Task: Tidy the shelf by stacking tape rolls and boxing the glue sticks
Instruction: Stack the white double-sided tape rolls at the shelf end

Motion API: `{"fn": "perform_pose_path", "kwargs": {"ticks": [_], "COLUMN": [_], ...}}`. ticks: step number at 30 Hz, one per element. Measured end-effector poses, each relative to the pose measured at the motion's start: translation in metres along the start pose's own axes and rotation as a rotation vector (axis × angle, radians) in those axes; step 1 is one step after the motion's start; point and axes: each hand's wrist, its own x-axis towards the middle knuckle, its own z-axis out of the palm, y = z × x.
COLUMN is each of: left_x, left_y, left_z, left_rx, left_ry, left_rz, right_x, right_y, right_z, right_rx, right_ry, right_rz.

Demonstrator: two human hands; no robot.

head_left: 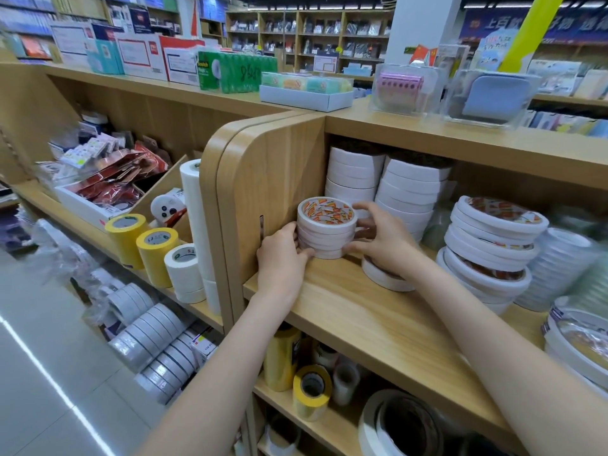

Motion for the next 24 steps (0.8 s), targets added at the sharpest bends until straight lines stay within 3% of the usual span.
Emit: {"fn": "perform_pose_path", "kwargs": {"ticks": [19,21,24], "left_x": [-0.012,-0.017,-0.02], "left_y": [-0.004,-0.005,-0.004], "left_z": [0.0,-0.001,-0.001], "left_rx": [0.145,0.141,0.12], "left_ry": [0.012,0.03,-0.004], "left_rz": [0.114,0.159,0.25], "right_x": [-0.016,-0.032,-0.063], "right_y": [-0.006,-0.01,-0.013], "right_z": [-0.019,-0.035,-0.046], "right_rx": [-0.071,-0.147,-0.454], "right_ry": [-0.055,0.004,0.006], "right_rz": [0.034,0.029,-0.007]}}
